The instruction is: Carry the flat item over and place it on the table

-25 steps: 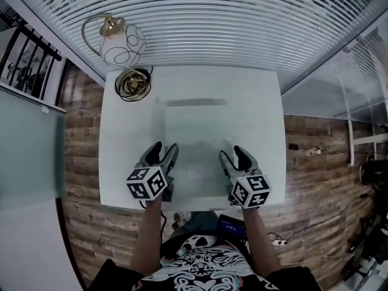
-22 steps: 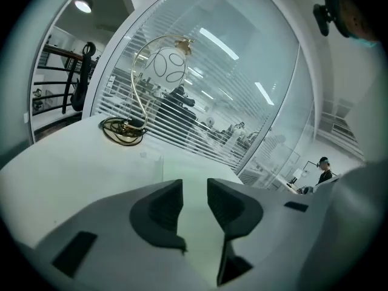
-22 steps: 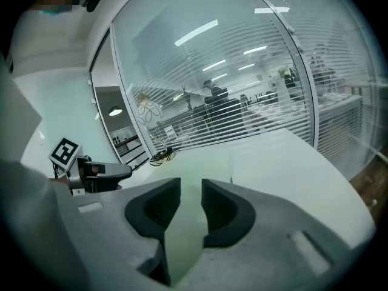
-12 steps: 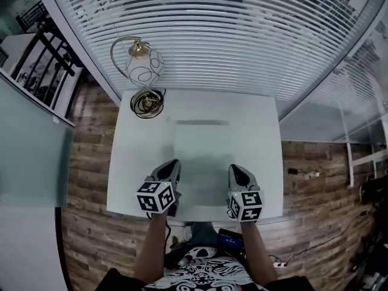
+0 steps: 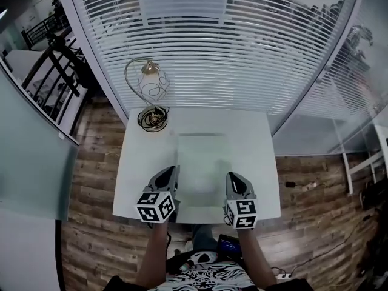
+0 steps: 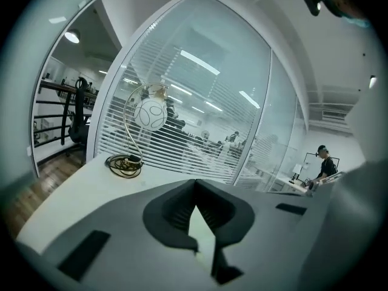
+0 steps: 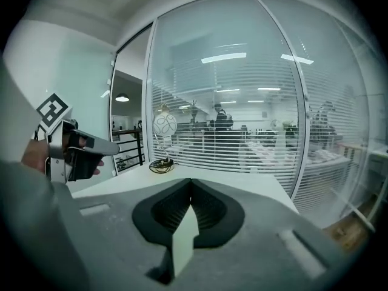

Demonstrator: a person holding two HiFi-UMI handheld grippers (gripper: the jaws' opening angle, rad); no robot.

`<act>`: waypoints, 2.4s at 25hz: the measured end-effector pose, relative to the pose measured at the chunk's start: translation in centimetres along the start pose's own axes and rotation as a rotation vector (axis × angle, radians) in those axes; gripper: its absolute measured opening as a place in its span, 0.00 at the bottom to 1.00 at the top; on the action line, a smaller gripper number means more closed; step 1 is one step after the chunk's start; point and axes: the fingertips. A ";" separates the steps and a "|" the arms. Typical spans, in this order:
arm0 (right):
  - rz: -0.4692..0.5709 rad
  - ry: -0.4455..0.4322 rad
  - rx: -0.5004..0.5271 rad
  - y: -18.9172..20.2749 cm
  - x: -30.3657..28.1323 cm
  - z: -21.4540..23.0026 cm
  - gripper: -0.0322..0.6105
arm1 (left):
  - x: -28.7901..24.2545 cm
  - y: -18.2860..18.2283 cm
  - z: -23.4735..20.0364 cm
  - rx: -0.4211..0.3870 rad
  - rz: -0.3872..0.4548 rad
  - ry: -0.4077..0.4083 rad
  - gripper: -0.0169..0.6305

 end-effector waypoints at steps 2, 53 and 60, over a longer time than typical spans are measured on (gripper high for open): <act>0.023 0.005 -0.010 -0.6 0.8 -0.3 0.06 | 0.8 -0.3 0.5 -0.016 0.005 0.003 0.04; 0.044 0.017 -0.034 -1.0 7.5 -1.1 0.06 | 6.3 -1.3 4.6 -0.061 0.082 0.076 0.04; 0.050 -0.025 -0.015 -0.9 7.4 -1.5 0.06 | 6.1 -1.3 4.0 -0.049 0.086 0.064 0.04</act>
Point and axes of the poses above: the fingertips, and each gripper's own axes: x backward along the fingers, z to its right, y out of its underside, and after that the axes turned 10 degrees about y, right-handed
